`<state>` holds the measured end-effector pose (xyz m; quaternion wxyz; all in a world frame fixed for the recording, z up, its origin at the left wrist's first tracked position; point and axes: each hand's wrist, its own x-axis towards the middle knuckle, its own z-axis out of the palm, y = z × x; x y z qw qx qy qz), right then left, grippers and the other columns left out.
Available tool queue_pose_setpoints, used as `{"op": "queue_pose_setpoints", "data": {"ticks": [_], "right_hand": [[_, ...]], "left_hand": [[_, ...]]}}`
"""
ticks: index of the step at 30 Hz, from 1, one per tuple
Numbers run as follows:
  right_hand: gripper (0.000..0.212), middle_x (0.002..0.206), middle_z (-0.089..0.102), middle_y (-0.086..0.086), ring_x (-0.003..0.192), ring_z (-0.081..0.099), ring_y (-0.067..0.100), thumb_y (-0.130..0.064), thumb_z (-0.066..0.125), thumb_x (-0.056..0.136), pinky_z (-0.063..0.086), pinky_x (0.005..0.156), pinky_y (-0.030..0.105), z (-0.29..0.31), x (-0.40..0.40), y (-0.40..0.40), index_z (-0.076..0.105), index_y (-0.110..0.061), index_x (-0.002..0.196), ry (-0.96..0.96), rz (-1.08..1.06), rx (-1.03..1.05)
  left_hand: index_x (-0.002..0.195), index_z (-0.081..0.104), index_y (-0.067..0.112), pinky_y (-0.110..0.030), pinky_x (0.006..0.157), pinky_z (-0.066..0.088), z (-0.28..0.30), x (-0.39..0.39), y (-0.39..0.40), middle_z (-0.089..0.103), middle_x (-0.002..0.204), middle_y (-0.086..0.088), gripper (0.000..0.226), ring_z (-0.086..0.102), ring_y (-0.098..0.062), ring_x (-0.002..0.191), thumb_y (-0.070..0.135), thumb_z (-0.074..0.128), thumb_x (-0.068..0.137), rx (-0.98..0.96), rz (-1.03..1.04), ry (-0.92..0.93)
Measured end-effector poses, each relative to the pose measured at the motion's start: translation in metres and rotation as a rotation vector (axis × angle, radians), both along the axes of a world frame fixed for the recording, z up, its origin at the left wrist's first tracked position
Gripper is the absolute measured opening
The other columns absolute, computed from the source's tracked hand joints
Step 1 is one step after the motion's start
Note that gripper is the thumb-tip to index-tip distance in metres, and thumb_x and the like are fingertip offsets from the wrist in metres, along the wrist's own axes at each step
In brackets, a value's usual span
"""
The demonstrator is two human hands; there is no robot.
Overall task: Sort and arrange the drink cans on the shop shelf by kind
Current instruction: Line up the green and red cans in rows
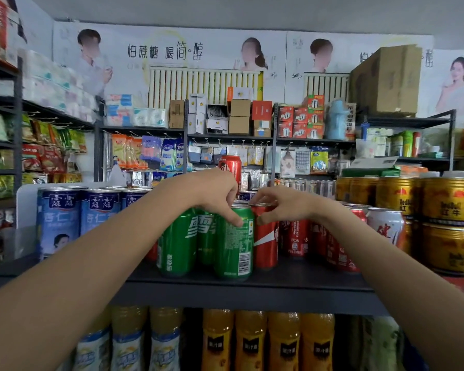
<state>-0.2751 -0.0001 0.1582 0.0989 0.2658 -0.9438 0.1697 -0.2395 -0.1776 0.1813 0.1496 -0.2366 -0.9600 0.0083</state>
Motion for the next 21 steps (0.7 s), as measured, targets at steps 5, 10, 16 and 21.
{"op": "queue_pose_setpoints", "data": {"ticks": [5, 10, 16, 21], "right_hand": [[0.042, 0.124, 0.052, 0.004, 0.115, 0.049, 0.023, -0.031, 0.074, 0.075, 0.036, 0.086, 0.029, 0.000, 0.010, 0.008, 0.057, -0.018, 0.112, 0.158, -0.117, -0.004], [0.042, 0.126, 0.051, 0.007, 0.119, 0.047, 0.024, -0.026, 0.074, 0.077, 0.037, 0.097, 0.035, 0.011, 0.025, 0.041, 0.058, -0.013, 0.114, 0.162, -0.212, 0.095], [0.042, 0.130, 0.052, 0.006, 0.120, 0.047, 0.023, -0.036, 0.071, 0.079, 0.035, 0.105, 0.043, 0.001, 0.021, 0.065, 0.056, -0.017, 0.113, 0.226, -0.298, 0.176], [0.033, 0.131, 0.051, 0.000, 0.121, 0.045, 0.017, -0.033, 0.062, 0.086, 0.032, 0.102, 0.030, 0.012, 0.024, 0.042, 0.057, -0.017, 0.116, 0.335, -0.161, 0.182]], "left_hand": [[0.084, 0.055, 0.012, -0.017, 0.055, 0.034, 0.000, 0.001, 0.000, 0.056, 0.080, 0.003, 0.038, 0.049, -0.008, 0.069, 0.044, 0.072, 0.072, 0.012, -0.009, 0.000], [0.077, 0.049, 0.015, -0.018, 0.054, 0.032, -0.002, 0.003, -0.001, 0.057, 0.081, 0.002, 0.036, 0.048, -0.007, 0.067, 0.042, 0.071, 0.073, 0.006, -0.039, 0.003], [0.071, 0.045, 0.017, -0.020, 0.057, 0.037, -0.003, 0.005, 0.003, 0.051, 0.072, 0.008, 0.034, 0.045, -0.004, 0.064, 0.037, 0.073, 0.073, 0.025, -0.100, 0.036], [0.071, 0.042, 0.019, -0.034, 0.083, 0.049, -0.003, 0.001, 0.002, 0.051, 0.078, 0.005, 0.033, 0.052, -0.014, 0.079, 0.033, 0.072, 0.075, 0.011, -0.096, -0.020]]}}
